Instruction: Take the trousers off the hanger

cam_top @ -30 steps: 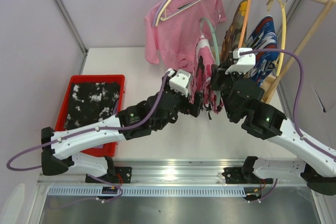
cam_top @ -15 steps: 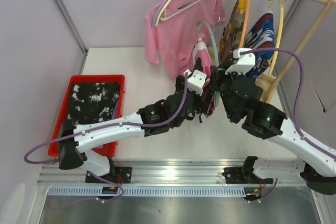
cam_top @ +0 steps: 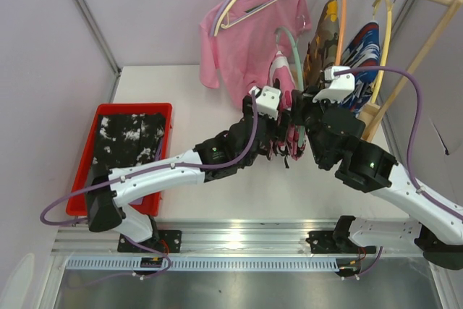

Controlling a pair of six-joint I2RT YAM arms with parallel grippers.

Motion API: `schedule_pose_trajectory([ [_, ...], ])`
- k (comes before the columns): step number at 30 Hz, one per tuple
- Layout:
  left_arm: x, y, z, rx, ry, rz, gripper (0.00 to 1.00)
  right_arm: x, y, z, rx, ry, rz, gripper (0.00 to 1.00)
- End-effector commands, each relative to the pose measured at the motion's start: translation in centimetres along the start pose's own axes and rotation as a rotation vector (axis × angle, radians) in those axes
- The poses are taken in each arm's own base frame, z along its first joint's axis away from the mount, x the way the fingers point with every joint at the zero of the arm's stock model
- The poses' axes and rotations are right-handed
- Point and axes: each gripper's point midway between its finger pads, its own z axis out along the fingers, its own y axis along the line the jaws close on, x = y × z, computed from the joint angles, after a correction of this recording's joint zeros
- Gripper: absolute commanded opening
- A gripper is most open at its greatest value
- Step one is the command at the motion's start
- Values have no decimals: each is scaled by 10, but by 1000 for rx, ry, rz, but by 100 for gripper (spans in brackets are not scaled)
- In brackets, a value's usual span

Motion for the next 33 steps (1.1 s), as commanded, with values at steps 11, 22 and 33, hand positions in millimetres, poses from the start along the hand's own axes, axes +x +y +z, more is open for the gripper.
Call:
schedule_pose_trajectory([
  [11,-5,0,21,-85,-53,-79,71,-84,-1,-15,-35,-193,271,0],
  [22,-15,16,36,-109,-102,-105,34,-84,0,-17,-51,-197,283,0],
  [33,-65,3,24,-10,-195,-191,0,-62,-5,-12,-14,-168,255,0],
])
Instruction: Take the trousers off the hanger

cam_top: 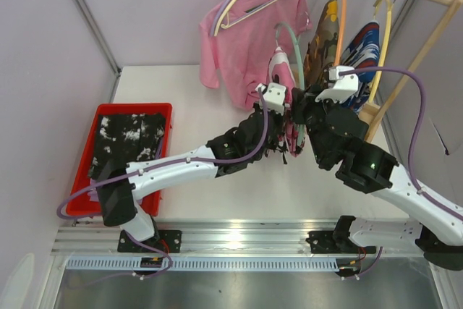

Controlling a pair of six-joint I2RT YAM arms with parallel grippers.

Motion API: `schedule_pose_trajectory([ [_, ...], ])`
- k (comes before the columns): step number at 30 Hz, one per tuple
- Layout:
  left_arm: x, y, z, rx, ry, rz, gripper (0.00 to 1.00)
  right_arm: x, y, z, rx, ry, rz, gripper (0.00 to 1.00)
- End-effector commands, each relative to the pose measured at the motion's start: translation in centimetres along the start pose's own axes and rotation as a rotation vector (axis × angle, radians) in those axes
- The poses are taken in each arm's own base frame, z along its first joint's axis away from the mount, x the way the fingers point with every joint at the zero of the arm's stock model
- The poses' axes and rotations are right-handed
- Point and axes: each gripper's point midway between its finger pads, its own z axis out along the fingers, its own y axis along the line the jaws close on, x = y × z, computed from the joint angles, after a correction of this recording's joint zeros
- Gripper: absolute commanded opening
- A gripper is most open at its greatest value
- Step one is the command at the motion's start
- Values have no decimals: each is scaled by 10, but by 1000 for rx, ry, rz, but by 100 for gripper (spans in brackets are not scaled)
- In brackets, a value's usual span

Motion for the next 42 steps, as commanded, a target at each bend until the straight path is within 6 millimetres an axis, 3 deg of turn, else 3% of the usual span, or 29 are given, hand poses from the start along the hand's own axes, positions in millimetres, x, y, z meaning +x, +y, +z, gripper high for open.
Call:
schedule_pose_trajectory([
  [1,-78,7,-8,11,-168,-150,0,-52,-6,-11,-3,-140,217,0],
  [9,-110,15,-38,61,-221,-212,0,-18,-12,-8,22,-71,210,0],
  [14,-116,21,-46,62,-227,-217,0,2,-17,-8,34,-44,230,0],
  [31,-145,15,-60,126,-257,-253,0,58,-33,-10,100,69,209,0],
  [38,-163,13,-67,143,-245,-274,0,94,-54,-16,168,129,136,0],
  [42,-173,16,-70,133,-251,-287,0,115,-53,-16,146,162,120,0],
])
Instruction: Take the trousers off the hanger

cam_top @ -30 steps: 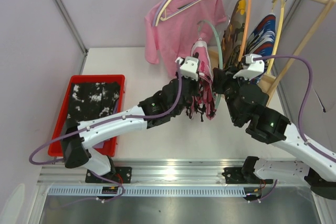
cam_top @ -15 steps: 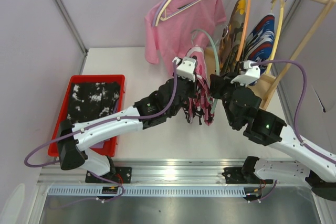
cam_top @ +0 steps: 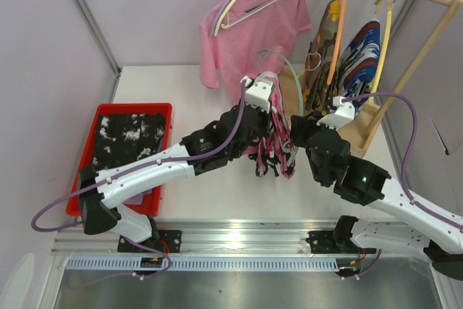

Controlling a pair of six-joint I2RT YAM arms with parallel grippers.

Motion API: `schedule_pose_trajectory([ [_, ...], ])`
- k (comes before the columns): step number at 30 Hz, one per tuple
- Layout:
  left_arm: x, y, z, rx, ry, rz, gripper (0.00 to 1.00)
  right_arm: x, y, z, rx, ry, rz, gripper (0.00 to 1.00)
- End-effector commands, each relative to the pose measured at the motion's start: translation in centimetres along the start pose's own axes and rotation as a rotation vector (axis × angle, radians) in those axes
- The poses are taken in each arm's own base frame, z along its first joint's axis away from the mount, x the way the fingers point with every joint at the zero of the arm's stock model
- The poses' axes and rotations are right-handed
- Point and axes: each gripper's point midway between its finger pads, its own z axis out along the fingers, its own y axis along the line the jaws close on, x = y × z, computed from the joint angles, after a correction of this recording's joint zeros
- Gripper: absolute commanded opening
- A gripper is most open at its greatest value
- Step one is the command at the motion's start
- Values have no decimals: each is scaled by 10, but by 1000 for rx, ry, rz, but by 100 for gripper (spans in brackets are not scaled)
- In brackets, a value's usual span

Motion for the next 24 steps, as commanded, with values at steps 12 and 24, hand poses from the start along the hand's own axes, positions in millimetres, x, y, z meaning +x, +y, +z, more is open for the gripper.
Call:
schedule_pose_trajectory([
  [12,-174,3,-63,86,-426,-300,0,78,-57,-10,196,149,63,0],
  [24,-165,-45,-93,381,-500,-129,0,35,-63,-23,241,100,118,0],
])
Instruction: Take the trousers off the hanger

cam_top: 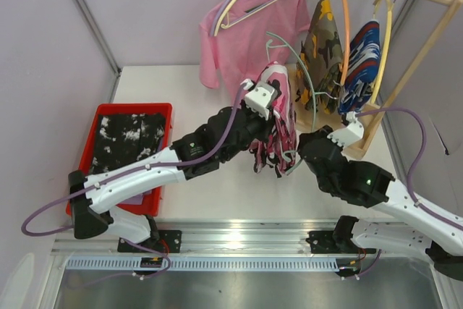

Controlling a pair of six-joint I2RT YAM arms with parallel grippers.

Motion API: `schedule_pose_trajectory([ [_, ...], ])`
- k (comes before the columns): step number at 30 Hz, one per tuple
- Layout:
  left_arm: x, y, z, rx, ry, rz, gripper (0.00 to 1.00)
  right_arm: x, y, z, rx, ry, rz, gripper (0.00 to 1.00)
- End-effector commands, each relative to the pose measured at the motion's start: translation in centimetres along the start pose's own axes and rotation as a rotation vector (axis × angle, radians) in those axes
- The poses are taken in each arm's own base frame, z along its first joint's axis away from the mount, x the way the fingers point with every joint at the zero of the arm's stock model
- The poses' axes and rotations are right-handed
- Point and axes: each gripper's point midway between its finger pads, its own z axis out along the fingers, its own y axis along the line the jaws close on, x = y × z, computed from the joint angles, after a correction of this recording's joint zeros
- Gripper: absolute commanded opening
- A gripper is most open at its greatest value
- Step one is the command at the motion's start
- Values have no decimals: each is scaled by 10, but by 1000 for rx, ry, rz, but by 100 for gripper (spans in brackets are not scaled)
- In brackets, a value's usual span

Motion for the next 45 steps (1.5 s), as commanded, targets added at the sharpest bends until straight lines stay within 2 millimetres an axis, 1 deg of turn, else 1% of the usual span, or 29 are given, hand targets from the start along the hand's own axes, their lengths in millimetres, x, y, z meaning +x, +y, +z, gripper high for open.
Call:
schedule_pose_trajectory([
  [1,-155,-23,-71,190,-511,-140,0,-21,-3,-6,26,-48,-62,0],
  [3,-145,-31,-77,217,-514,-113,0,-29,13,-5,0,-73,-80,0],
  [4,-140,-31,-80,213,-529,-87,0,-40,26,-7,-23,-94,-60,0],
  [5,-144,-33,-92,224,-554,-86,0,-43,31,-6,-26,-101,-83,0],
  [6,-139,-31,-94,212,-556,-59,0,-43,38,-3,-24,-103,-103,0],
  [7,-134,-26,-95,181,-562,-34,0,-52,49,-6,-39,-110,-87,0],
  [8,-137,-22,-102,170,-580,-30,0,-53,54,-6,-43,-109,-91,0],
  [9,-127,-19,-102,156,-569,-18,0,-54,59,-6,-46,-108,-96,0],
  [10,-118,-15,-101,138,-559,-2,0,-51,65,-4,-52,-102,-101,0],
  [11,-118,-10,-103,115,-563,-2,0,-53,69,-5,-60,-107,-90,0],
  [12,-111,-6,-105,103,-557,10,0,-51,73,-7,-71,-105,-89,0],
  [13,-101,-4,-103,94,-540,25,0,-48,75,-6,-74,-106,-92,0],
  [16,-84,1,-102,62,-521,93,0,-46,86,-8,-101,-112,-94,0],
  [17,-82,7,-100,30,-508,101,0,-47,93,-8,-117,-128,-85,0],
  [18,-79,10,-98,10,-495,108,0,-44,98,-12,-140,-131,-139,0],
  [19,-76,13,-96,-10,-483,112,0,-47,109,-15,-173,-149,-123,0],
  [21,-76,19,-96,-42,-472,104,0,-44,115,-17,-195,-177,-184,0],
  [22,-77,20,-96,-50,-469,98,0,-46,127,-25,-236,-199,-223,0],
  [26,-71,20,-92,-59,-433,103,0,-43,153,-35,-363,-214,-295,0],
  [27,-71,20,-93,-54,-433,102,0,-36,166,-40,-441,-192,-322,0],
  [30,-71,18,-93,-42,-430,94,0,-36,190,-52,-569,-185,-326,0],
  [31,-69,18,-93,-42,-428,88,0,-33,201,-61,-648,-174,-323,0],
  [34,-69,19,-95,-39,-432,78,0,-25,215,-72,-762,-132,-343,0],
  [36,-71,19,-99,-34,-440,71,0,-27,219,-71,-780,-101,-321,0],
  [37,-72,19,-100,-32,-443,67,0,-16,219,-70,-796,-59,-353,0],
  [41,-79,19,-103,-24,-450,50,0,0,220,-69,-835,-21,-432,0],
  [43,-78,18,-102,-25,-444,49,0,1,212,-61,-762,-27,-428,0],
  [44,-79,19,-102,-29,-445,46,0,-4,206,-55,-709,-39,-407,0],
  [45,-80,21,-103,-38,-442,45,0,-17,191,-43,-585,-87,-364,0],
])
